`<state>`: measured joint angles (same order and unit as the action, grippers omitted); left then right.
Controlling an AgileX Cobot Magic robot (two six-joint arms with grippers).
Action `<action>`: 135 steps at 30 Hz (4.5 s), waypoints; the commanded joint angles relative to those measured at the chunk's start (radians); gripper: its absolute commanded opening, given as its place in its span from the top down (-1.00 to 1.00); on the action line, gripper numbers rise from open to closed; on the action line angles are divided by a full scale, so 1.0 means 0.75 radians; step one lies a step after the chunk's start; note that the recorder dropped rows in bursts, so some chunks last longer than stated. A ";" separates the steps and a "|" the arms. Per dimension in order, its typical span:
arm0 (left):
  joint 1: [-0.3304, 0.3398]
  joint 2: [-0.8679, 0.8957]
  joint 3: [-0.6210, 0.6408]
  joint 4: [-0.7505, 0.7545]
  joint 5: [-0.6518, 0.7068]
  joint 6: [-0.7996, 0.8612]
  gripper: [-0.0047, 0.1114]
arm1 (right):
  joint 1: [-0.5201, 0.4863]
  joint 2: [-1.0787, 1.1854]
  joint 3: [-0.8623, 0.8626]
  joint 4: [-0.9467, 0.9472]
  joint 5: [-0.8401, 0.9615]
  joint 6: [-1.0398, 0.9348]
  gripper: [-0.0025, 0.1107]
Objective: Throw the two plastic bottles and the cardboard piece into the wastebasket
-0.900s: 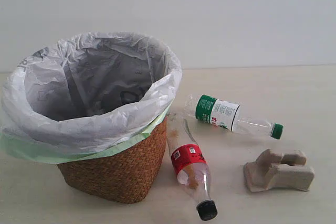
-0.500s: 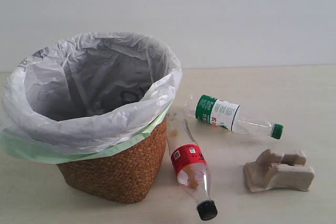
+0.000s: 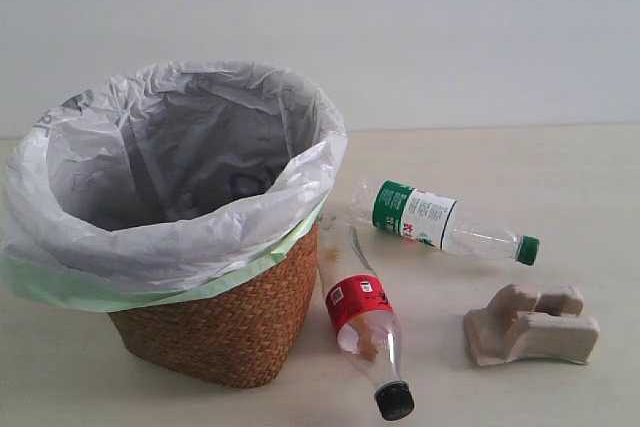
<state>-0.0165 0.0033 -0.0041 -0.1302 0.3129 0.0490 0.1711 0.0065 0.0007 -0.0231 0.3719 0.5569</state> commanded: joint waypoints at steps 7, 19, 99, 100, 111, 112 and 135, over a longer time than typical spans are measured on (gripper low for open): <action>0.001 -0.004 0.005 0.004 -0.004 -0.007 0.85 | -0.003 -0.009 -0.001 0.106 -0.041 0.295 0.81; 0.001 -0.004 0.005 0.004 -0.004 -0.007 0.85 | -0.003 -0.009 -0.001 0.123 -0.505 0.306 0.81; 0.001 -0.004 0.005 0.004 -0.004 -0.007 0.85 | 0.211 2.304 -1.320 -0.124 0.519 -2.011 -0.14; 0.001 -0.004 0.005 0.004 -0.004 -0.007 0.85 | 0.211 2.319 -1.320 -0.127 0.501 -2.011 -0.14; 0.001 -0.004 0.005 0.004 -0.004 -0.007 0.85 | 0.211 2.459 -1.320 -0.125 0.469 -1.973 -0.13; 0.001 -0.004 0.005 0.004 -0.004 -0.007 0.85 | 0.211 2.459 -1.320 -0.125 0.469 -1.973 -0.06; 0.001 -0.004 0.005 0.004 -0.004 -0.007 0.85 | 0.294 2.129 -1.320 -0.063 0.527 -1.389 0.96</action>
<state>-0.0165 0.0033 -0.0041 -0.1302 0.3129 0.0490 0.3896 1.6723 -0.9922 -0.0846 0.7716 -0.5738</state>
